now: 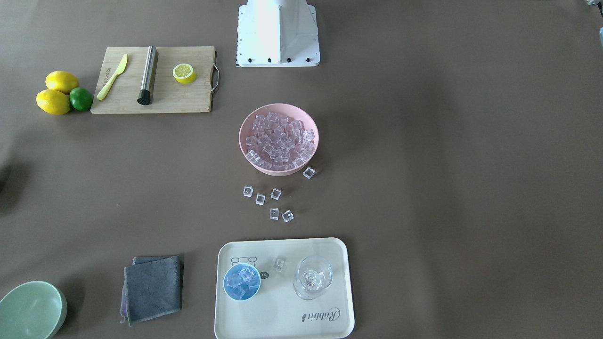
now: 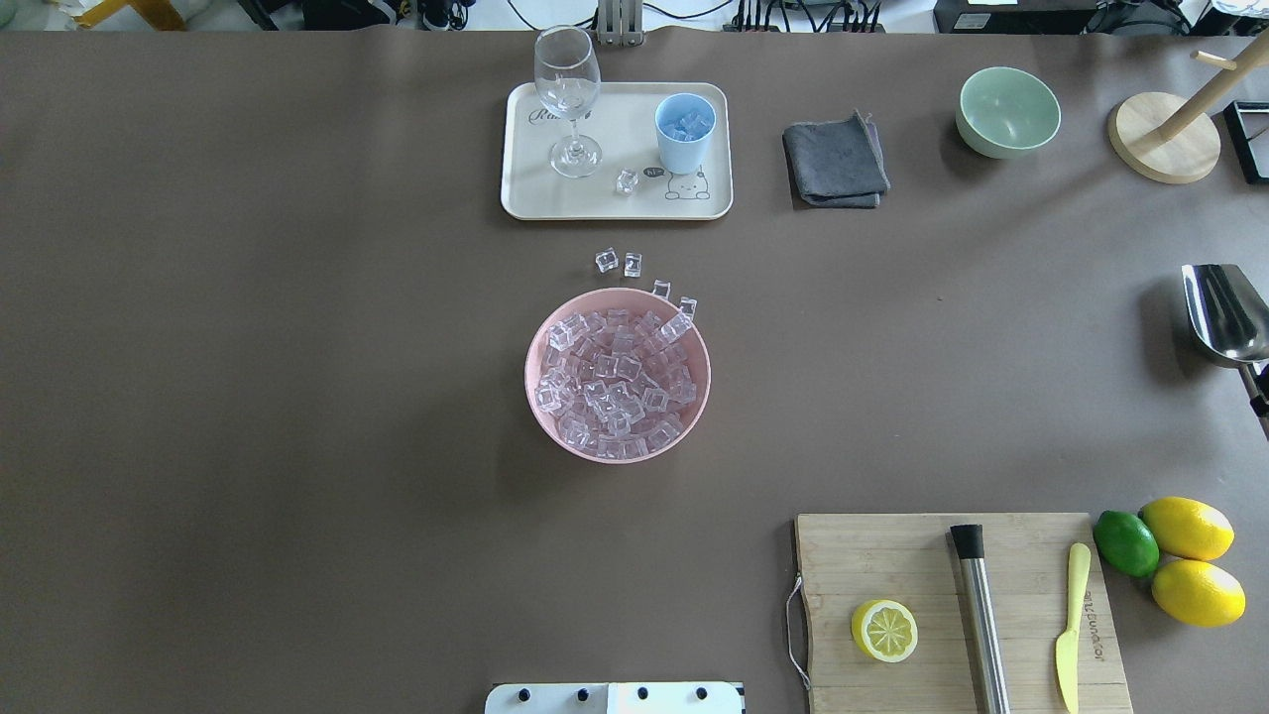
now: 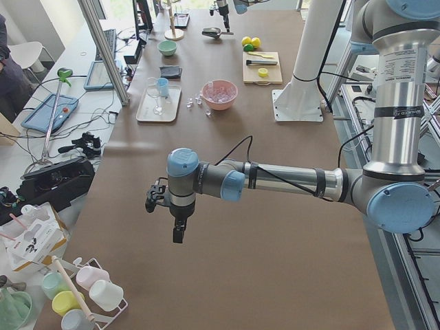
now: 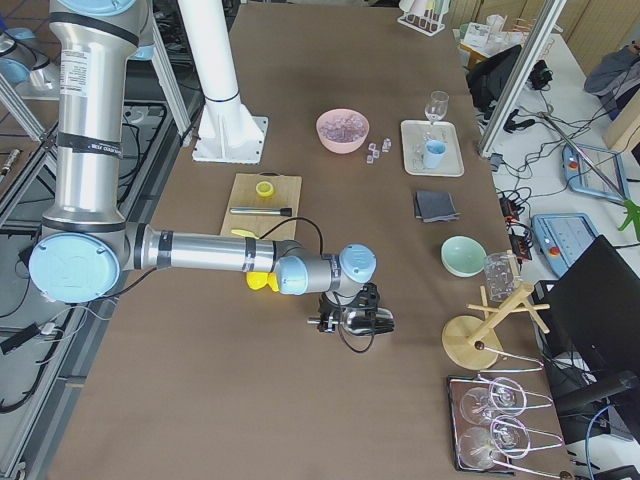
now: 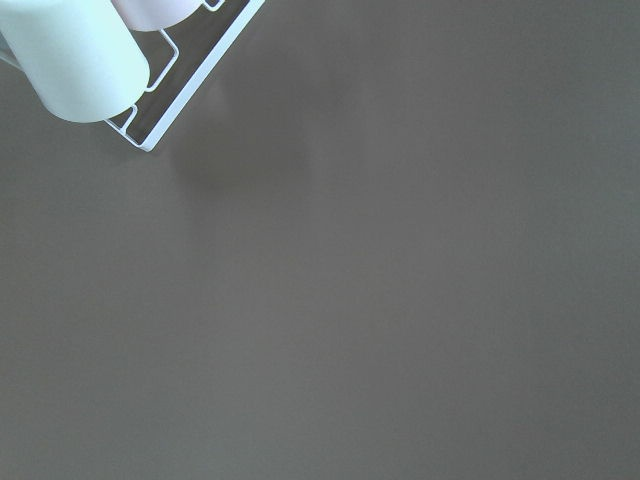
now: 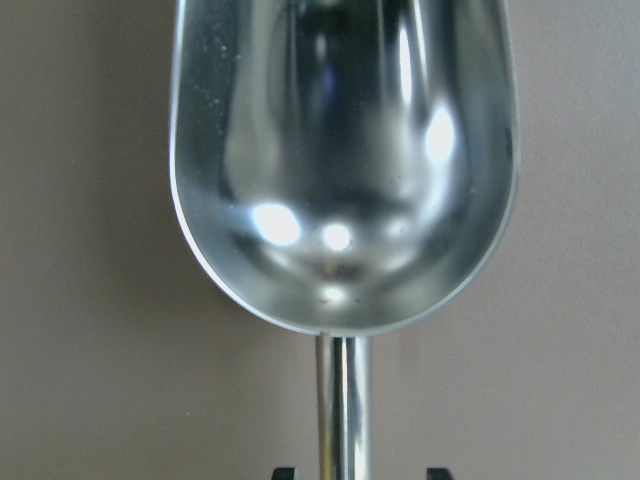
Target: Put ice in cup with scoop
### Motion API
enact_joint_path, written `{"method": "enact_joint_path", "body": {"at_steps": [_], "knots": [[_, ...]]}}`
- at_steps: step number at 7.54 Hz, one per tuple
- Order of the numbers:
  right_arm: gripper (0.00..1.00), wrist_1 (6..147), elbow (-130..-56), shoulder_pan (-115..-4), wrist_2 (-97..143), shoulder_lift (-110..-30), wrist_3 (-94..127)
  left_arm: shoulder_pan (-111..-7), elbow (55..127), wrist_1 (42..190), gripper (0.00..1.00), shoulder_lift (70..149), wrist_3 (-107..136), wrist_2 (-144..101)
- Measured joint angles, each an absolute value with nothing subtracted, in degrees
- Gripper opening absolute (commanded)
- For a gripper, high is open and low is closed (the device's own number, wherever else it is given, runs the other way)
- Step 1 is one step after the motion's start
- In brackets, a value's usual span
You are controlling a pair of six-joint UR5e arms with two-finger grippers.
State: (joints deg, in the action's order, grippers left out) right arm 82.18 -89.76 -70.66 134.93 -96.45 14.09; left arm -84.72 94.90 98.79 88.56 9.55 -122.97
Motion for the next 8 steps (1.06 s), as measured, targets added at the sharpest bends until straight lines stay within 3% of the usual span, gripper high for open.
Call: {"method": "enact_joint_path", "body": {"at_steps": [3,8], "knots": [[1.00,82.8,-91.7,-71.5,135.6,-96.5,12.7,-84.7,94.7,98.8,0.99,88.5,9.6,-122.9],[1.00,98.1,-98.5,-88.5,135.1,-98.4,-3.5,-84.8,94.5,98.8,0.99,88.5,9.4,-122.9]]}}
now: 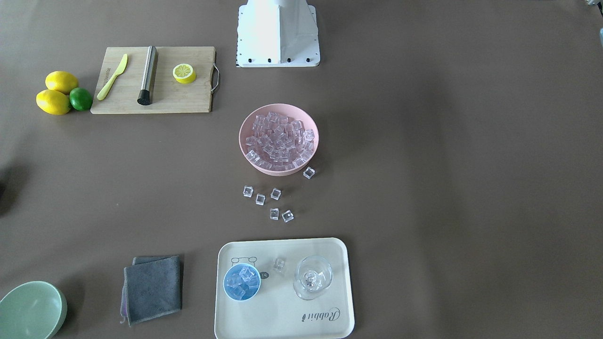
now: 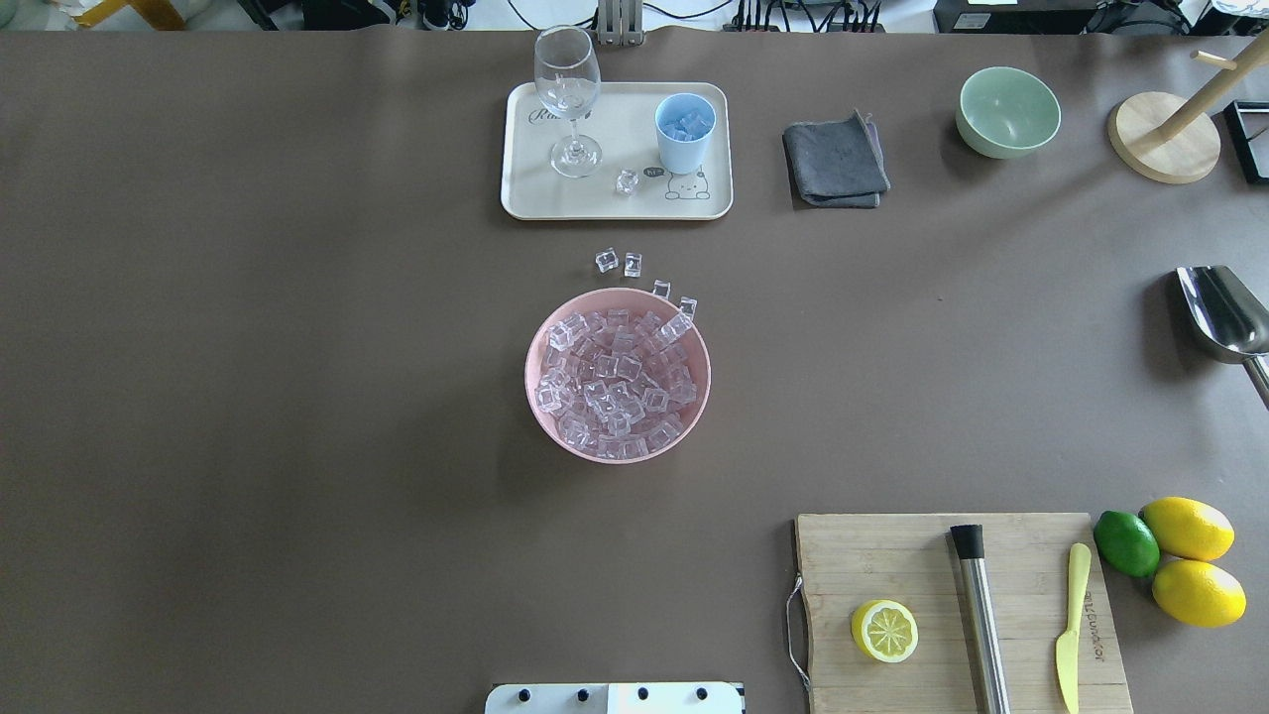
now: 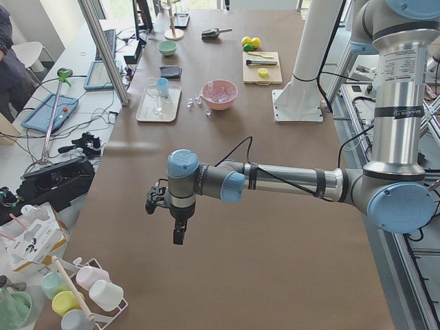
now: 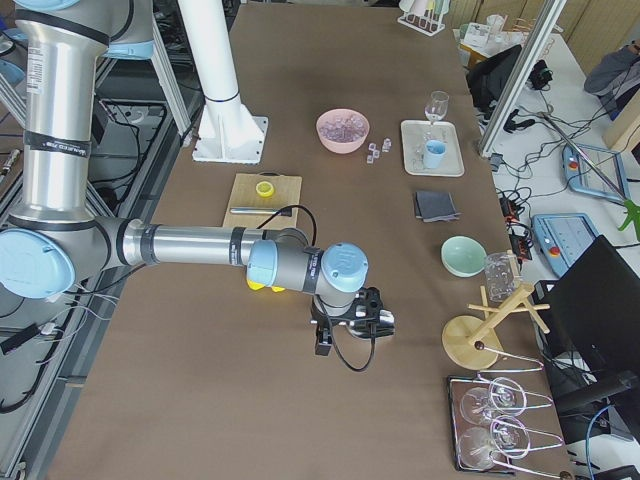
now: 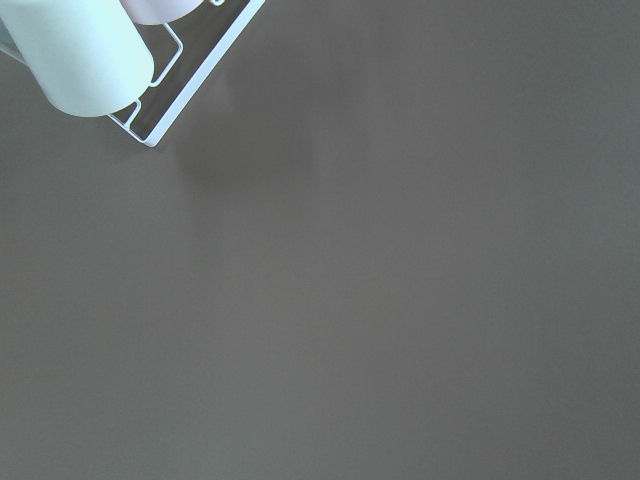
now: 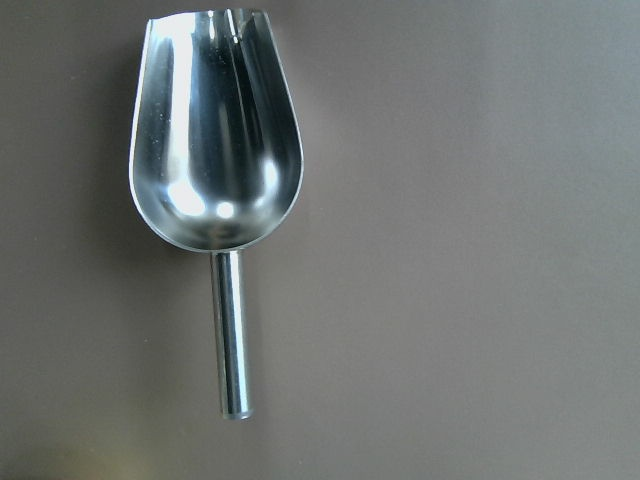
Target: Put ice in cup with scoop
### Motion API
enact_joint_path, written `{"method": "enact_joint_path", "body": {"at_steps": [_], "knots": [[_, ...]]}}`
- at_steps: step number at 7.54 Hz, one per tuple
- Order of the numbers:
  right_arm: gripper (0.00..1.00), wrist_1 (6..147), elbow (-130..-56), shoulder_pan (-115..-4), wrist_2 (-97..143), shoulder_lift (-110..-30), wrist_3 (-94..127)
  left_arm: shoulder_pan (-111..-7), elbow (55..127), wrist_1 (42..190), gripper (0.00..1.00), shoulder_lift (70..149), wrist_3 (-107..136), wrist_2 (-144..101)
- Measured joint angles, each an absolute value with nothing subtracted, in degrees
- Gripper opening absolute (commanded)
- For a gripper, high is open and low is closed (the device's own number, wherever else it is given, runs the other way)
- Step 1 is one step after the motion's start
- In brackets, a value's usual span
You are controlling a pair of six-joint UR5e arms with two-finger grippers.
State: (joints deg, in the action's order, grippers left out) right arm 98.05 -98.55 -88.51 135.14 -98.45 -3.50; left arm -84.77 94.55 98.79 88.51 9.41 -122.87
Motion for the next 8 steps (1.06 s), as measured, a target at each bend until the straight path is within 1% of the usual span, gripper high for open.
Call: {"method": "enact_joint_path", "body": {"at_steps": [2,8], "knots": [[1.00,98.7,-99.2,-92.3,134.8,-99.5,-6.0,-84.8,94.4,98.8,0.99,88.5,9.4,-122.9],[1.00,98.4,-102.0,-93.2,132.3,-99.3,-6.1,-84.7,94.5,98.8,0.99,88.5,9.4,-122.9]]}}
